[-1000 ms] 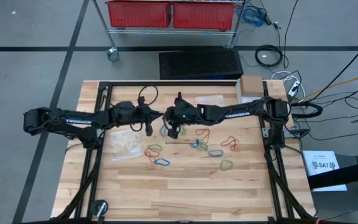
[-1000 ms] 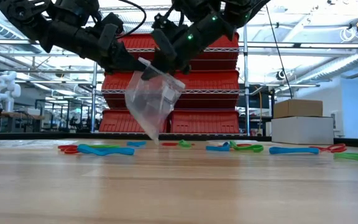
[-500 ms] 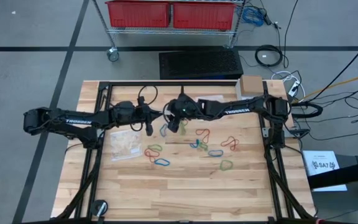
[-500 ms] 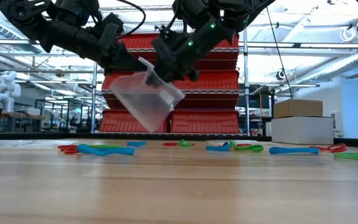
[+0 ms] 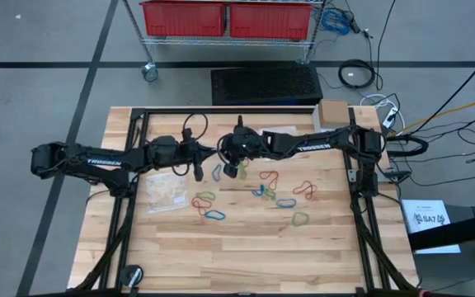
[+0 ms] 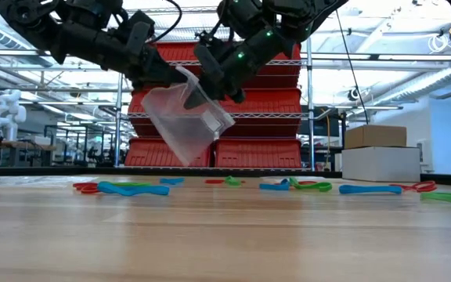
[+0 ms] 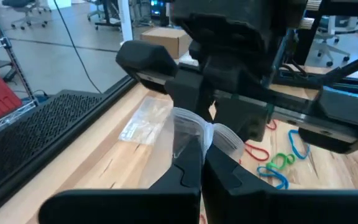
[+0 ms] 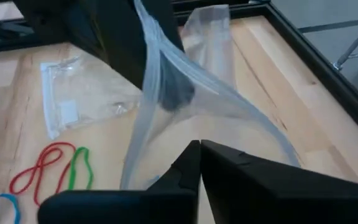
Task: Sort rubber bands
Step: Open the top left transparent zip bag
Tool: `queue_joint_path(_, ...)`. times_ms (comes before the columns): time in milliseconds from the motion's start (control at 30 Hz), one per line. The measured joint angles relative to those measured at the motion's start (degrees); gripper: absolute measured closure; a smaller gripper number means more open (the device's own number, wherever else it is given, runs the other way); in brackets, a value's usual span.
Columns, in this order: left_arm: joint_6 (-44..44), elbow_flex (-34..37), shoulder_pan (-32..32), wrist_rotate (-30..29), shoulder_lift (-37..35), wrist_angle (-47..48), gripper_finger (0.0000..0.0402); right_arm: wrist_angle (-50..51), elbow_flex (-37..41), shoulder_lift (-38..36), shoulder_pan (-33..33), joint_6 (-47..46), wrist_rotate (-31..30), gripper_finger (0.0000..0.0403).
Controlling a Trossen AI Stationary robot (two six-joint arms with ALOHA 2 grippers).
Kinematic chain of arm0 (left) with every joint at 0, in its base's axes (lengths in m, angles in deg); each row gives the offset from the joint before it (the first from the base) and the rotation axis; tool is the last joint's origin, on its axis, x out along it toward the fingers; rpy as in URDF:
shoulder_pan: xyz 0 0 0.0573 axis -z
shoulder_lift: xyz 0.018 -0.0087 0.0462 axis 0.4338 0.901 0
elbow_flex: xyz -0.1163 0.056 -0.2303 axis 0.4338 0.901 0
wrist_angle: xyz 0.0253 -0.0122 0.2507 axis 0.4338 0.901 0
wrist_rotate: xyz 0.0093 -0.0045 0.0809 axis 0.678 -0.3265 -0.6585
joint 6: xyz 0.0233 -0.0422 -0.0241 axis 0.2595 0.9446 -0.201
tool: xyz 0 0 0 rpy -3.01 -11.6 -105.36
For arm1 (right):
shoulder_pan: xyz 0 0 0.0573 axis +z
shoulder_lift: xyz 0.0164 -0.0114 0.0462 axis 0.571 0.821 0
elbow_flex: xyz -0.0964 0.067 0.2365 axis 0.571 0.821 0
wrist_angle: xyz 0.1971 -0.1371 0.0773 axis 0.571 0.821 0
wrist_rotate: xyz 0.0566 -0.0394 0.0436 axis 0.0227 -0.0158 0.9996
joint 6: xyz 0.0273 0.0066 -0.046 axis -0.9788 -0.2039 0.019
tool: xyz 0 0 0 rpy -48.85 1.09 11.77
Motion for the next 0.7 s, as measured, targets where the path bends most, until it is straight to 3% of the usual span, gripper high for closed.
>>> queue_joint_path(100,0.02,0.0,0.53,-0.02,0.0,-0.18,0.0402,-0.84,0.0,0.0,-0.02,0.17,-0.02,0.0366)
queue_joint_path(400,0.33,-0.02,1.7,-0.76,0.0,-1.97,0.0402,-5.72,0.0,-0.01,-0.02,-0.22,1.67,0.0226)
queue_joint_path(700,-0.13,-0.02,1.89,-2.09,0.0,-1.52,0.0402,3.16,0.0,-2.52,-0.02,-1.87,4.69,0.0216)
